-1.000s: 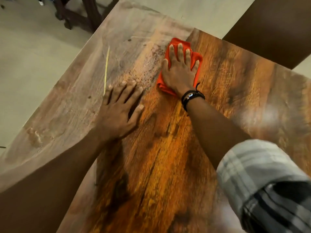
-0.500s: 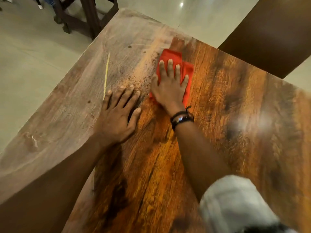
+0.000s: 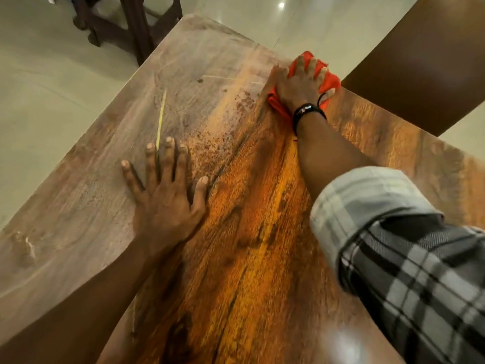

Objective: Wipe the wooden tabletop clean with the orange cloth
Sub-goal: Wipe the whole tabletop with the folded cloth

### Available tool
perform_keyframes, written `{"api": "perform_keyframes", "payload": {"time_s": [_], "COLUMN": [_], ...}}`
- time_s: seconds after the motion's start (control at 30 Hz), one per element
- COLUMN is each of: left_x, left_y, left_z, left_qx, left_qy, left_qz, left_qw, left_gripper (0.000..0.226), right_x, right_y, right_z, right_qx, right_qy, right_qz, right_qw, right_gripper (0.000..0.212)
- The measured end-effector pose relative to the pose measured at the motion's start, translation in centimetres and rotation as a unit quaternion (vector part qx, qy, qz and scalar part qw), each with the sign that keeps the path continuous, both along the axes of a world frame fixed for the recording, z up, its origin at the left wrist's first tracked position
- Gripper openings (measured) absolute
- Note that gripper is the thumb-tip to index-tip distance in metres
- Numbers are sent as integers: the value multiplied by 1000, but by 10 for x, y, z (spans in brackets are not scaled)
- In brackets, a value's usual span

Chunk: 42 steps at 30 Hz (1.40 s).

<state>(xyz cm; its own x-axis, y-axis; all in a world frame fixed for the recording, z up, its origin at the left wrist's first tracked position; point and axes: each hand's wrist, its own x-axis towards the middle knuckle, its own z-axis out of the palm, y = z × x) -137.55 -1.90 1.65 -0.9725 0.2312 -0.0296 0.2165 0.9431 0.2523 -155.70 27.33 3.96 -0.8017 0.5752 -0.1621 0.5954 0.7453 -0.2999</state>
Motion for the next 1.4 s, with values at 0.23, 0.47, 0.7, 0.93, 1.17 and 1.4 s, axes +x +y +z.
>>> {"api": "perform_keyframes", "payload": {"time_s": [0.23,0.47,0.7,0.93,1.17,1.4], "left_x": [2,1,2,0,2,6], "left_y": [2,1,-1,-1,-2,-6], "left_z": [5,3,0,-2,0,14], "left_qx": [-14,-26,-25,-21,-17,168], "left_qy": [-2,0,0,-11,-18,5], "left_qz": [-11,-13,-16,-12,-17,0], "left_qw": [1000,1000,1000,1000,1000,986], "left_gripper": [72,71,72,70,69,66], "right_x": [-48,28,140,37,23,107], "right_y": [-45,-90,-128,-85,-86,-145], "right_z": [-2,-1,-11,-7,-1,-4], "right_qx": [8,25,27,23,20,35], "right_qy": [0,8,39,19,8,19], "right_qz": [95,148,180,137,114,155], "right_qw": [995,989,983,990,993,987], "right_gripper": [63,64,62,62,63,65]}}
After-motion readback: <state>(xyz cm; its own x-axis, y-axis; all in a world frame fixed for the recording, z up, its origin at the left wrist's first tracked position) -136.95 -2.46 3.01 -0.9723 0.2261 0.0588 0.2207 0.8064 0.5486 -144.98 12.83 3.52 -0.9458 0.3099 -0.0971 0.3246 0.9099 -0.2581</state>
